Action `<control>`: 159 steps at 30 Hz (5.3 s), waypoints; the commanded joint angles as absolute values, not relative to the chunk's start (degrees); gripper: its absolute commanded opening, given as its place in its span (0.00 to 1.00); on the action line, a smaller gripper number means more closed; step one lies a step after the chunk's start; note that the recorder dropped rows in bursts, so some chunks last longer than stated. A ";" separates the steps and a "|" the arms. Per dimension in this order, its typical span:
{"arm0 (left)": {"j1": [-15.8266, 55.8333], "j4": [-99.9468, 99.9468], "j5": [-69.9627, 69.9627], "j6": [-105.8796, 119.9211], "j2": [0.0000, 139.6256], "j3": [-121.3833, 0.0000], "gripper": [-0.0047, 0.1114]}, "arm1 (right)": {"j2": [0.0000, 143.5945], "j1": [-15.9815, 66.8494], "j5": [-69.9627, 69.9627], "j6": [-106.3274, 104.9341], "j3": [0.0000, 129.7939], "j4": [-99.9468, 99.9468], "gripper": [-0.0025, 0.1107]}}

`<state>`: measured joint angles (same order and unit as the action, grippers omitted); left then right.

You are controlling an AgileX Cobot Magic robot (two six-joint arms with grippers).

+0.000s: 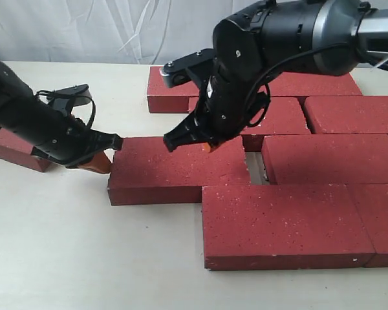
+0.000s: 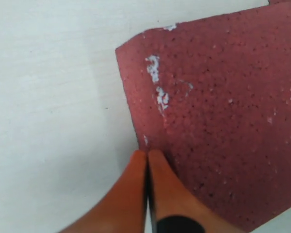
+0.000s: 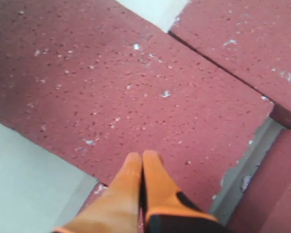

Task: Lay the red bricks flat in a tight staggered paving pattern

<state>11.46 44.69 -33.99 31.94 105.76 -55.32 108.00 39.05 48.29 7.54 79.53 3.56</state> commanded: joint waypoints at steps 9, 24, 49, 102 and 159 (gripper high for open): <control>11.92 53.73 -33.11 38.57 105.66 -55.47 0.04 | 107.42 30.91 49.18 1.38 79.72 -5.34 0.02; 15.53 58.66 -32.73 41.42 109.55 -55.94 0.04 | 107.42 30.68 49.18 0.45 79.72 -6.14 0.02; 9.83 53.09 -34.98 40.18 109.55 -57.64 0.04 | 107.54 30.68 47.61 0.51 79.72 -6.14 0.02; 6.40 32.30 -29.46 22.44 84.34 -59.15 0.04 | 138.92 30.68 53.55 6.24 118.13 -10.20 0.02; 6.40 32.92 -28.96 22.44 84.34 -59.15 0.04 | 139.21 30.68 54.92 17.68 118.02 0.00 0.02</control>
<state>6.73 32.59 -29.48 22.74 84.67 -58.85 139.56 31.47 55.94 17.83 118.10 -0.31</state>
